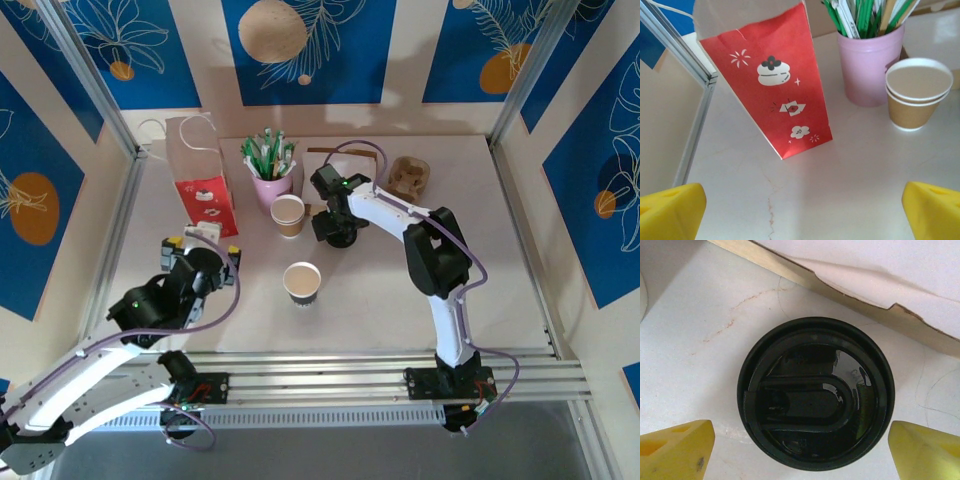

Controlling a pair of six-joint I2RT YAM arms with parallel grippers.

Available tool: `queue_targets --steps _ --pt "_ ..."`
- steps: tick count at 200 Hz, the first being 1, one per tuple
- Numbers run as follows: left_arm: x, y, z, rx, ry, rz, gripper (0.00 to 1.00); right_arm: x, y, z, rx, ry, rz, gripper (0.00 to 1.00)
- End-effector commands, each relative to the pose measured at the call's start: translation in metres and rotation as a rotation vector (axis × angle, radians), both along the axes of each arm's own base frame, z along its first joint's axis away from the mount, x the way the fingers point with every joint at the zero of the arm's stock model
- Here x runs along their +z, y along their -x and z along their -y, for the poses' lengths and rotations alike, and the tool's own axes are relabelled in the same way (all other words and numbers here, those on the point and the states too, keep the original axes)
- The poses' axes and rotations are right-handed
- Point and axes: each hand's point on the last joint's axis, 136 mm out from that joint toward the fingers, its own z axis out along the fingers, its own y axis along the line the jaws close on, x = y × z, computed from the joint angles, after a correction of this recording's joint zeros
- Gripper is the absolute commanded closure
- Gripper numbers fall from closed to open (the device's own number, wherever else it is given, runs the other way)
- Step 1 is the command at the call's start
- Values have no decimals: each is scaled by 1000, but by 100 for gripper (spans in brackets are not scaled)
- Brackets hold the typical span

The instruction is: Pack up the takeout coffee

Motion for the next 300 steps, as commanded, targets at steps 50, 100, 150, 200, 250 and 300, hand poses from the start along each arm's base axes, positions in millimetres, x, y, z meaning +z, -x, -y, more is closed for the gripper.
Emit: queue_targets --steps 50,100,150,200,250,300 --pt "-23 -10 7 -44 -69 -35 0 -13 -2 1 5 41 -23 13" --pt "-28 -11 8 -50 -74 -55 0 -15 -6 2 7 51 -11 16" --pt "-35 -13 12 -71 -83 -84 0 -16 -8 2 18 71 -4 21" --pt "-39 -13 15 -85 -85 -101 0 -6 -6 1 31 69 12 28" --pt "-41 -13 18 -97 -86 -115 0 19 1 -1 38 32 47 34" --pt "-42 -13 20 -108 -84 -123 0 44 11 -1 32 -38 65 37"
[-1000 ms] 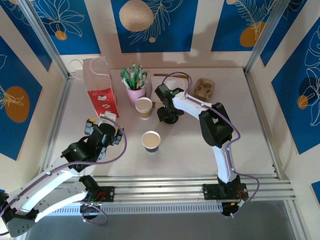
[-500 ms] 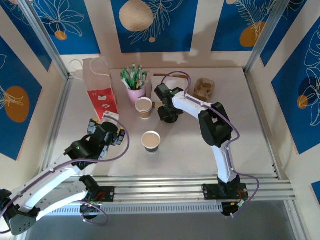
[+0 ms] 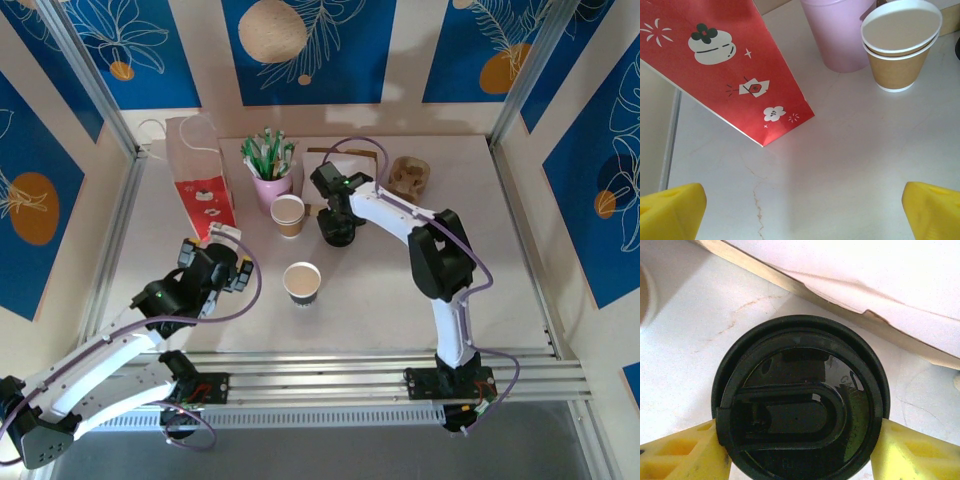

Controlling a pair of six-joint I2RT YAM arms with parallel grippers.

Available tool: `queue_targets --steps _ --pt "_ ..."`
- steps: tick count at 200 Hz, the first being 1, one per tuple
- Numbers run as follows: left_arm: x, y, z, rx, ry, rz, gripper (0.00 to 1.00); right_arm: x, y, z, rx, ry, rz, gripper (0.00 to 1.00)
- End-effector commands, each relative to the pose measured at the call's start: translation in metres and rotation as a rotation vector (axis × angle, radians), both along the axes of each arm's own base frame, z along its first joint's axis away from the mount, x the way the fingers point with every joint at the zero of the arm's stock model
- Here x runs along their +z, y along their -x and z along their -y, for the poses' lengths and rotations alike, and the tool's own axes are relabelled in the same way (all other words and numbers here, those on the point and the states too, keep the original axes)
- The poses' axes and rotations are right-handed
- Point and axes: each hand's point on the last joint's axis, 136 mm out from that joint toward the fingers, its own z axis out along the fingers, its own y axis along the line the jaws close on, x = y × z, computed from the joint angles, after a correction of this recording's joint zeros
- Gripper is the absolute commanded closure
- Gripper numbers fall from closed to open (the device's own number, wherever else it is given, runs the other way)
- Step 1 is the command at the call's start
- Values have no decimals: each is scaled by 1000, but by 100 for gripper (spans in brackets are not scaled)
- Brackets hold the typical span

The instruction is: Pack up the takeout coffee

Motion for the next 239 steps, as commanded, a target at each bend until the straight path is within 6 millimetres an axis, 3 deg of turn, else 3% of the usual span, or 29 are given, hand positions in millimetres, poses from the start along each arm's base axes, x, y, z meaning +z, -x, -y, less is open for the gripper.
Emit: queue_targets --steps 1,85,151,200,239 --pt "1 -1 0 -7 2 -3 0 24 10 -2 7 -54 14 37" --pt "0 -1 2 -17 7 -10 0 72 46 -3 35 -167 52 40" --pt "3 0 2 -19 16 -4 0 111 112 -23 171 -229 77 41" --pt "12 0 -7 18 16 31 0 106 161 -49 288 -193 70 41" --pt "15 2 -12 35 18 51 0 87 180 -68 335 -166 36 41"
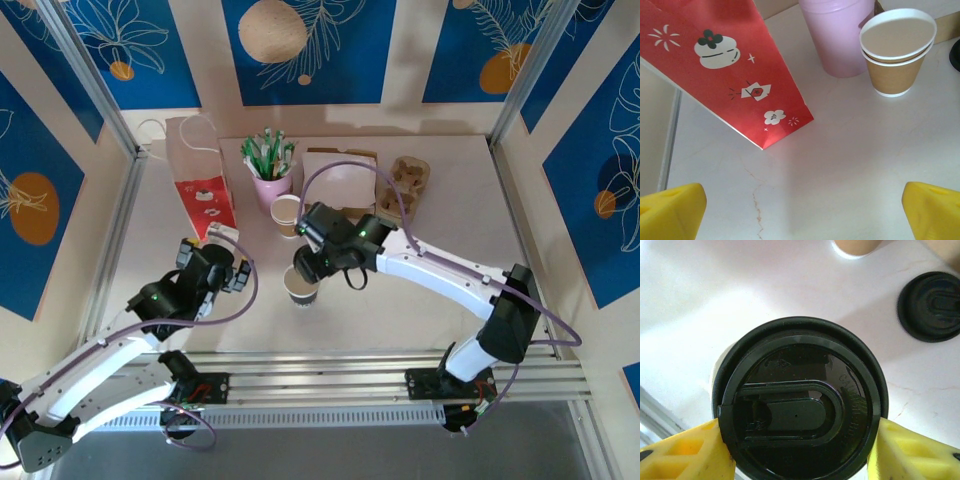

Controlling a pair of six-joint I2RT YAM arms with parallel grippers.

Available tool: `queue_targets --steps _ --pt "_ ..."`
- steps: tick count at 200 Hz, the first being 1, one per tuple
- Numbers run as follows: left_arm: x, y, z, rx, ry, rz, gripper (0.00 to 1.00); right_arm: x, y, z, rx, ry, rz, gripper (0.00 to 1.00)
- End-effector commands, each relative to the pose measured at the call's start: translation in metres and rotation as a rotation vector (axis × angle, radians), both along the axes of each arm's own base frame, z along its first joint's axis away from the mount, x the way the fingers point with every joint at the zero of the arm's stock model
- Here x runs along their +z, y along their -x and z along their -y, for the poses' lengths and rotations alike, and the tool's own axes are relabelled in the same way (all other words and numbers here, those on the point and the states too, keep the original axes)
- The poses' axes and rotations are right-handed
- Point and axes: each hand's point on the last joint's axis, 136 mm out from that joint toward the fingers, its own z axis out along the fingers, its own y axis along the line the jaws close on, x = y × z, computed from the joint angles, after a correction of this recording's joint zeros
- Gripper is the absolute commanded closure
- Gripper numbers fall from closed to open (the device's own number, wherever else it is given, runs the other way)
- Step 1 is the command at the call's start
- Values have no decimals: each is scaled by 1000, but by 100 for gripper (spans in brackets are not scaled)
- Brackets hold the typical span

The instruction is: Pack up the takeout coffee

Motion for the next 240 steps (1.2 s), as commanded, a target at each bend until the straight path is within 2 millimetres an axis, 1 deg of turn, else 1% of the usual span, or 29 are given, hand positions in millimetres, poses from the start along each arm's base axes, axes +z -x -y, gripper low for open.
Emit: queue_targets --steps 1,16,35,74,105,132,157,187,215,240 --pt "8 -1 -10 41 -3 29 0 -13 9 -3 -7 34 -22 41" --pt "8 -1 -11 41 -5 29 0 -17 14 -12 17 44 -15 41" --pt "8 -1 -10 42 -5 29 0 -23 16 -18 26 59 -16 41" --pt "6 0 -11 41 -7 24 0 -39 17 -23 35 93 -30 41" --pt "6 -1 -10 41 -10 23 0 -40 16 -26 31 86 -23 41" --pt "5 -1 -10 39 -11 20 0 -43 14 -26 23 94 -23 41" --pt "5 -1 -10 38 -10 19 0 -44 17 -25 27 104 -28 41" --pt "5 -1 -10 36 -11 19 0 -51 20 -22 26 145 -23 41" --pt "5 -1 -9 34 -10 17 0 -57 24 -22 30 156 -41 41" --pt "4 -1 -9 34 -12 15 0 -63 24 -19 16 171 -50 40"
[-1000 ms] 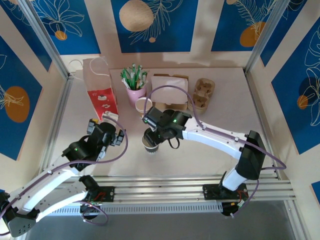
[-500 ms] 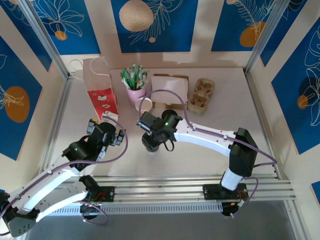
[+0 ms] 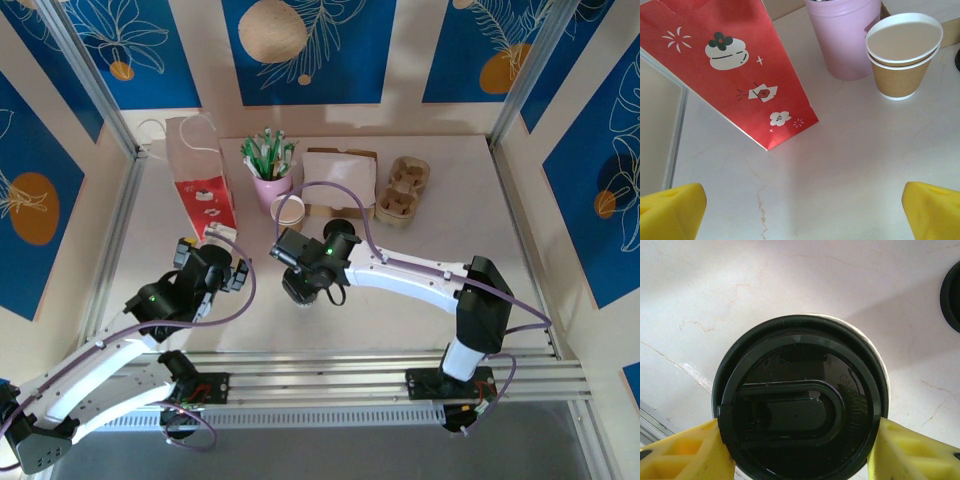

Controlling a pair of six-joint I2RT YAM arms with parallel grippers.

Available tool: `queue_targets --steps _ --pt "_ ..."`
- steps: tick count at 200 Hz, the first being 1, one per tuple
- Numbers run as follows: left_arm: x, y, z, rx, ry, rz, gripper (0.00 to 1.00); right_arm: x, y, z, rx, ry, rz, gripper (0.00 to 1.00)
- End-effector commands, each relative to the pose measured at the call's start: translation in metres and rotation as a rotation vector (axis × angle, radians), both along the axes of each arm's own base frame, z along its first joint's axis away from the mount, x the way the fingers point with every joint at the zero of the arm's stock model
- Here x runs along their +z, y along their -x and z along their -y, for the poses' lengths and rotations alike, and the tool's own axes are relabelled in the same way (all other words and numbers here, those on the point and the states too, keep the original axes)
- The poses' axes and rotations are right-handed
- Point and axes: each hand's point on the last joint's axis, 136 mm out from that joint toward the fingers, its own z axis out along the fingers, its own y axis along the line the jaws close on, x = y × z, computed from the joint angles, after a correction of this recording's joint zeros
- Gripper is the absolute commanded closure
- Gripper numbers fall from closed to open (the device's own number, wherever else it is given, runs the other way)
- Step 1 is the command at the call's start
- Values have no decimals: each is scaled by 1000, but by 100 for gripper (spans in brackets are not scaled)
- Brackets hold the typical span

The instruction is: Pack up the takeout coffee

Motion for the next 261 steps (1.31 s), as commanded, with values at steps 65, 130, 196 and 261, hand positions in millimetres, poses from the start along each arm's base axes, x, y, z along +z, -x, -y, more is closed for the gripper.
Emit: queue_targets --steps 65,130,196,261 --pt "1 -1 -5 16 -10 -1 0 -13 1 20 -74 89 -40 41" --pt "0 0 -5 15 -11 -4 0 -4 -2 23 -107 106 -12 40" --pt "0 0 -5 11 -10 -6 0 -7 -1 19 -111 59 -40 41" --pt "-1 0 -4 8 -10 -11 0 -19 2 28 -145 54 -80 40"
